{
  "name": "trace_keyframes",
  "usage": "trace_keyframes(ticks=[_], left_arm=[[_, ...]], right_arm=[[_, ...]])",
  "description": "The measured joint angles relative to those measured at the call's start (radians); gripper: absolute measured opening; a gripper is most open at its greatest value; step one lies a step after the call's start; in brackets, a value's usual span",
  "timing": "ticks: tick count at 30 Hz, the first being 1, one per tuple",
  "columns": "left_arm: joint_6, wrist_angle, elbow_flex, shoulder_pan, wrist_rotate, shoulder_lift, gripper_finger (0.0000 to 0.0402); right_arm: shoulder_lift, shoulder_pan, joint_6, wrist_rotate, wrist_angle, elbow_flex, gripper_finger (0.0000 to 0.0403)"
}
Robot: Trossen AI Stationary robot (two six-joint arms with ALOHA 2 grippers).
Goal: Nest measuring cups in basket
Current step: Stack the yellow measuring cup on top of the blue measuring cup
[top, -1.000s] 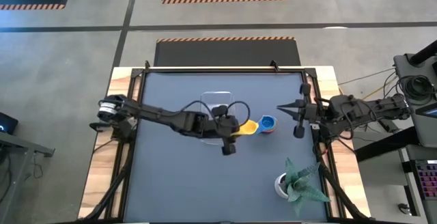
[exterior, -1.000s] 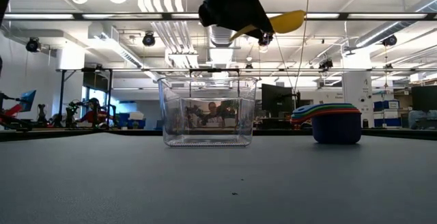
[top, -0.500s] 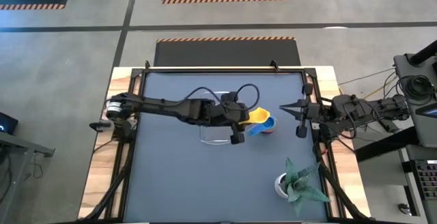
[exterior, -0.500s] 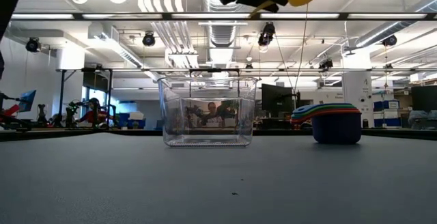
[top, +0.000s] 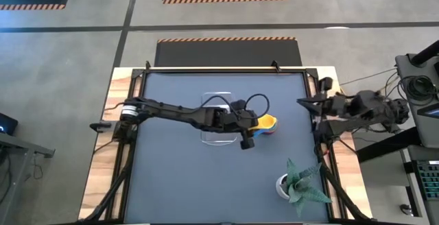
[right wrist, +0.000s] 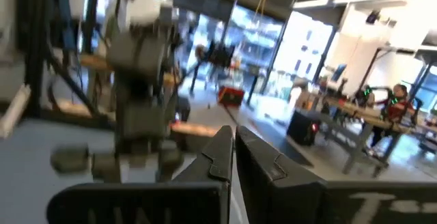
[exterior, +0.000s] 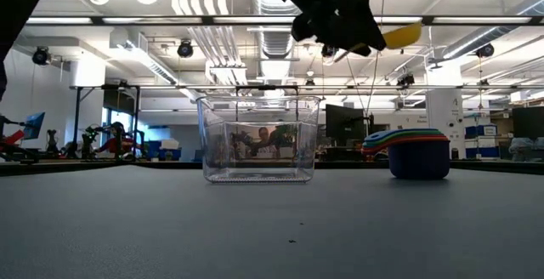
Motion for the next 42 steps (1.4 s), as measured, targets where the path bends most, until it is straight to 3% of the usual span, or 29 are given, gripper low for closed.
trace_keyframes(ticks=[15,22,34,42], left_arm=[[-0.120,0.140,-0.001,0.006,0.043,0.057,0.0151],[-0.140,0.111,0.045,0.013,0.047,0.119,0.0151],[-0.147,-0.299,0.416,0.020,-0.038,0.339,0.0151],[-0.191,-0.333,0.476,0.027,-0.038,0.383,0.0151]], right_arm=[[-0.006,0.000,0.003,-0.052,0.001,-0.005,0.0009],[-0.003,0.000,0.003,-0.052,0.000,-0.005,0.0009],[0.000,0.000,0.002,-0.052,-0.007,-0.005,0.0009],[0.000,0.000,0.005,-0.051,-0.027,-0.005,0.0009]])
